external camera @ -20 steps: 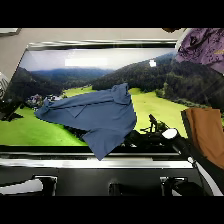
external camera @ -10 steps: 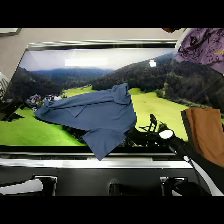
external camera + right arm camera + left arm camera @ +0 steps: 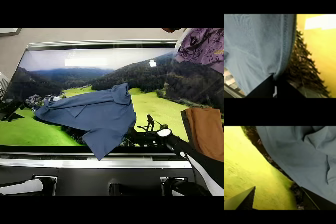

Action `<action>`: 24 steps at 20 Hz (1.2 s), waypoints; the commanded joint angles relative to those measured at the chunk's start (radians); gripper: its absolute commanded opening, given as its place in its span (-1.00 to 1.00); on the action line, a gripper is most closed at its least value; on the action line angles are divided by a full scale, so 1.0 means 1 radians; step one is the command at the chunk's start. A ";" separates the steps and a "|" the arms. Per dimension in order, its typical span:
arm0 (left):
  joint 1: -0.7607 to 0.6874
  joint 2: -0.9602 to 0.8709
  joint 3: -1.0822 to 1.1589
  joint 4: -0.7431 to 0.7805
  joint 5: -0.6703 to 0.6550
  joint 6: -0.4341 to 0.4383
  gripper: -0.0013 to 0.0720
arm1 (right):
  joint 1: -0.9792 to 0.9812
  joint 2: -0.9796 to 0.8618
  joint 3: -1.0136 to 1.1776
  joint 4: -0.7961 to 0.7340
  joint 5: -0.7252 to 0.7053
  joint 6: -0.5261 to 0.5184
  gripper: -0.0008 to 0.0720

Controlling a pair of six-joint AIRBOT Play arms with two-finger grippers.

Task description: Fold the clothes and pants, and hang the long-sleeved shirts on hangers.

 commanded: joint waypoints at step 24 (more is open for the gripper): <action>0.113 0.080 -0.554 -0.317 0.257 0.405 0.68 | -0.388 0.254 0.158 -0.579 0.386 0.300 -0.90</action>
